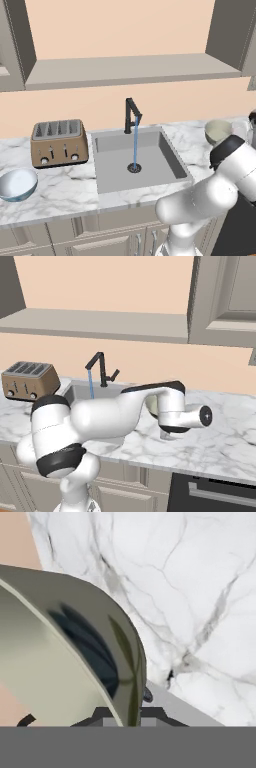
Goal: Rinse each bowl for a few seconds and place them down in the sink or on the counter.
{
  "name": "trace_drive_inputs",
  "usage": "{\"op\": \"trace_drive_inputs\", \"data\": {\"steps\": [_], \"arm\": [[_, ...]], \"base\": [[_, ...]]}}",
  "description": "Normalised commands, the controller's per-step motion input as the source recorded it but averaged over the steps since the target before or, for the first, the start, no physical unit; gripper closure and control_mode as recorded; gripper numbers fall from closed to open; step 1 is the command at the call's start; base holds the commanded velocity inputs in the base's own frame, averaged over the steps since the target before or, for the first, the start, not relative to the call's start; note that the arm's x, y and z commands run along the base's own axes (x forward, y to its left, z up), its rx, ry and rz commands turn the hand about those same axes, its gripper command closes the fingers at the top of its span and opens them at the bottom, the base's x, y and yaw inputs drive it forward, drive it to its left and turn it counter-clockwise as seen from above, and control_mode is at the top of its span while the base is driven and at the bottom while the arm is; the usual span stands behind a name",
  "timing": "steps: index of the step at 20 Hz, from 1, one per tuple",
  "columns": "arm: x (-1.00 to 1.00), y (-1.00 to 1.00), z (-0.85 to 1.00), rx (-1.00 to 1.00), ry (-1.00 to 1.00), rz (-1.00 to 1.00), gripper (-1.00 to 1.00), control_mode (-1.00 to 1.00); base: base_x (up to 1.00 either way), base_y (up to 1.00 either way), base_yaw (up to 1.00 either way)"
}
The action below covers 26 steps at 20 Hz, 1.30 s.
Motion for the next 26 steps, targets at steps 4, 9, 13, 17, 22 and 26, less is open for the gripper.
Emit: {"op": "trace_drive_inputs", "data": {"steps": [4, 9, 13, 17, 22, 26], "arm": [[0.29, 0.45, -0.15, -0.01, 0.07, 0.07, 1.00, -1.00], [0.20, 0.45, -0.12, 0.00, 0.01, 0.06, 1.00, -1.00], [0.23, 0.50, -0.13, 0.00, 0.00, 0.07, 1.00, -1.00], [0.30, 0.50, -0.15, 0.00, 0.00, 0.08, 1.00, -1.00], [0.35, 0.52, -0.16, 0.00, 0.02, 0.09, 1.00, -1.00], [0.39, 0.52, -0.22, 0.00, 0.03, 0.08, 1.00, -1.00]], "base": [[0.00, 0.00, 0.00], [0.00, 0.00, 0.00], [0.00, 0.00, 0.00], [0.00, 0.00, 0.00], [0.00, 0.00, 0.00], [0.00, 0.00, 0.00]]}}
